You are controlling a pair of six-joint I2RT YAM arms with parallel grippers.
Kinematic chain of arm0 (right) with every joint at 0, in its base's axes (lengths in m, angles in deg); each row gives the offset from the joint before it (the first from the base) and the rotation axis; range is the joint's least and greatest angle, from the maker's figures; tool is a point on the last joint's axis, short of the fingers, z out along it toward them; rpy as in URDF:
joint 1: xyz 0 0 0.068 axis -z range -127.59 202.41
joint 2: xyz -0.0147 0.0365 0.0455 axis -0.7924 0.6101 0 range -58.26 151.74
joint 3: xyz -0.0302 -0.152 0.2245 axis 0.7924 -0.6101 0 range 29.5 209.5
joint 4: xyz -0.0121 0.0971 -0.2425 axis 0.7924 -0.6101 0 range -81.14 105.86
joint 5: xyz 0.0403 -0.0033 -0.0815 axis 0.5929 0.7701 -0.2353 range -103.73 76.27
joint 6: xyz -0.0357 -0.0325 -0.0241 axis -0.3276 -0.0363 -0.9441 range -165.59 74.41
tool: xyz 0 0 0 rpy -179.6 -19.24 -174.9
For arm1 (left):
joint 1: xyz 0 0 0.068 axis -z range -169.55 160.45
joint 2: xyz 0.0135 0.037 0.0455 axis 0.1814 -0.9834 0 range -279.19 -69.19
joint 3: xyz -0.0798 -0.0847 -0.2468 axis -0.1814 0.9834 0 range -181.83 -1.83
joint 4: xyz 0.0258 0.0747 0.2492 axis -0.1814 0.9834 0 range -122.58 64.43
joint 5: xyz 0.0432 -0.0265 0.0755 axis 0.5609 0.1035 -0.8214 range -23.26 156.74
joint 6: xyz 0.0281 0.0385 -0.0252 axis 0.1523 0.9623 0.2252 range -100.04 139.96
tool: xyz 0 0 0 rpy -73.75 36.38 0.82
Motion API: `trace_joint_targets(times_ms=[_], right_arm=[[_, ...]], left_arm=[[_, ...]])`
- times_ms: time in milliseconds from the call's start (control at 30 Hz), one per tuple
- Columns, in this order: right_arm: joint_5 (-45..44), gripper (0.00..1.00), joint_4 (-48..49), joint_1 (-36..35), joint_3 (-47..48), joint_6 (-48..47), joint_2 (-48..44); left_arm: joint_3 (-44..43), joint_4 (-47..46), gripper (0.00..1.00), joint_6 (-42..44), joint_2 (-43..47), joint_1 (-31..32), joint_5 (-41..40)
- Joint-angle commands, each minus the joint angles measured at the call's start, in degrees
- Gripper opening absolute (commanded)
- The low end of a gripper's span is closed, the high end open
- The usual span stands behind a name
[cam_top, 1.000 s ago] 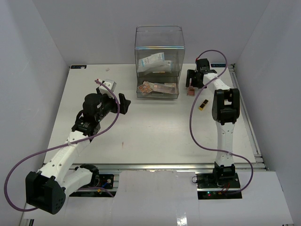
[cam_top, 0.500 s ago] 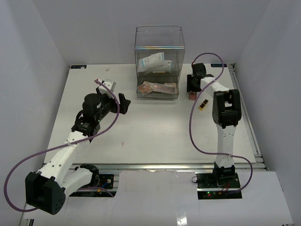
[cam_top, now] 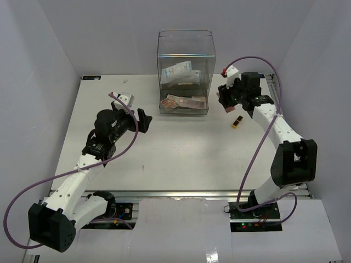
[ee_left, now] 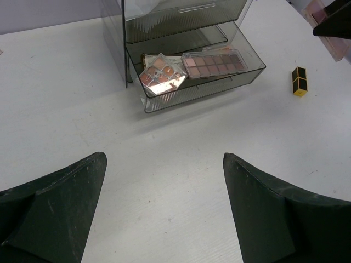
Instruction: Organize the makeup
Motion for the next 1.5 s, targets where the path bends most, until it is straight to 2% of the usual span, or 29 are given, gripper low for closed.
trace_joint_targets(times_ms=[0,133,300,433,600,867,1000,1067,1133,1200,1467], right_arm=[[8.81,0.15,-2.81,-8.24,-0.37,-22.54,-2.65],[0.15,0.15,-3.24,-16.41,2.69,-33.3,0.12],[-6.35,0.15,-2.4,-21.47,10.86,-41.59,6.86],[-10.77,0.15,-1.83,-22.58,17.12,-46.26,13.34],[-14.87,0.18,1.84,-23.16,19.08,-50.62,18.34],[-15.07,0.28,2.41,-23.19,24.13,-52.22,24.77],[-15.34,0.41,2.45,-23.19,25.85,-52.29,26.69],[-16.15,0.58,3.03,-23.19,25.96,-52.16,27.26],[-16.35,0.66,3.37,-23.27,25.6,-51.95,27.27],[-16.27,0.91,3.63,-23.19,25.09,-51.27,26.34],[-15.3,0.91,4.26,-23.15,22.73,-49.2,22.2]], left_arm=[[-0.84,-0.51,0.98,-0.37,1.45,0.0,1.25],[-0.82,-0.4,0.98,-0.2,1.17,0.0,0.67],[-0.68,-0.33,0.98,0.05,1.0,0.0,-0.18],[-0.77,-0.25,0.98,0.22,0.87,0.07,-0.22],[-0.76,-0.25,0.98,0.23,0.81,0.0,0.01],[-0.92,-0.16,0.98,0.33,0.8,0.0,0.2],[-0.92,-0.16,0.98,0.33,0.68,0.0,0.11],[-0.92,-0.16,0.98,0.31,0.73,0.0,0.11],[-0.92,-0.16,0.98,0.32,0.73,0.0,0.11],[-0.92,-0.16,0.98,0.33,0.65,0.09,0.28],[-0.92,-0.16,0.98,0.19,0.77,0.0,0.51]])
